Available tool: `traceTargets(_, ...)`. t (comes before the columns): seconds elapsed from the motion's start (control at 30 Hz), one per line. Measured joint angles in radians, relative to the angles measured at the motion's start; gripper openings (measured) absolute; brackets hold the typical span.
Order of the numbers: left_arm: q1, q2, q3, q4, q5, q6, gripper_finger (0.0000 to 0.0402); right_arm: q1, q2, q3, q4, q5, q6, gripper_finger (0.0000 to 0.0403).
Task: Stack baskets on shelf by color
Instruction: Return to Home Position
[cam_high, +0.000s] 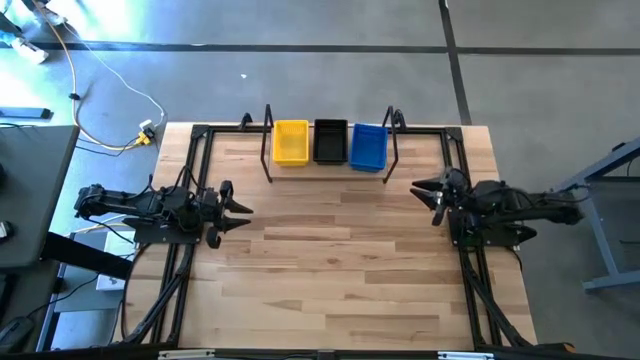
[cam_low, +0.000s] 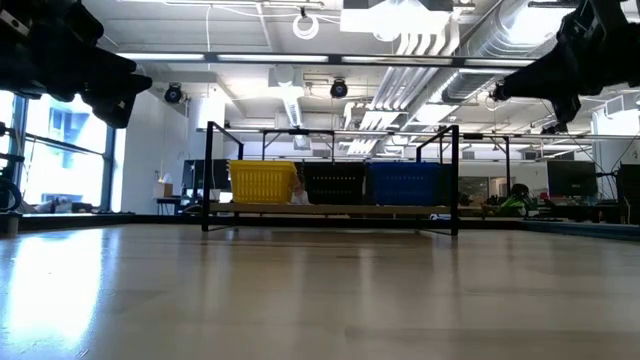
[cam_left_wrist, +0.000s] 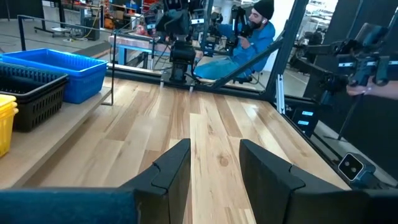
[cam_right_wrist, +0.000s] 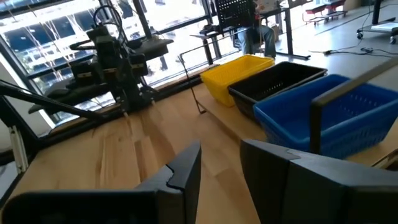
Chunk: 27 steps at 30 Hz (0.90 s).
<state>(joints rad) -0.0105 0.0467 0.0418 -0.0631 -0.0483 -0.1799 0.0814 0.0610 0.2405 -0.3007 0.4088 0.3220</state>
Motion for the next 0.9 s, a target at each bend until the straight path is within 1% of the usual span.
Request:
traceTargets(0.13,0.000,0.000,0.000,0.000,0.000,0.000,0.0127,0.000,-0.062,-0.068,0.031,-0.002,0.014,0.0097)
traceTargets(0.33,0.000,0.000,0.000,0.000,0.000,0.000,0.0127,0.000,-0.060,-0.147,0.067,-0.004,0.048,0.0097)
traceTargets(0.43,0.000,0.000,0.000,0.000,0.000,0.000,0.0127,0.000,-0.048,-0.151,0.085,0.007,0.061,0.0097)
traceTargets(0.6,0.000,0.001,0.000,0.000,0.000,0.000,0.0127,-0.002,-0.049,-0.151,0.082,0.059,0.094,0.0097)
traceTargets(0.9,0.000,0.001,0.000,0.000,0.000,0.000,0.0127,-0.002,-0.048,-0.151,0.082,0.051,0.097,0.0097)
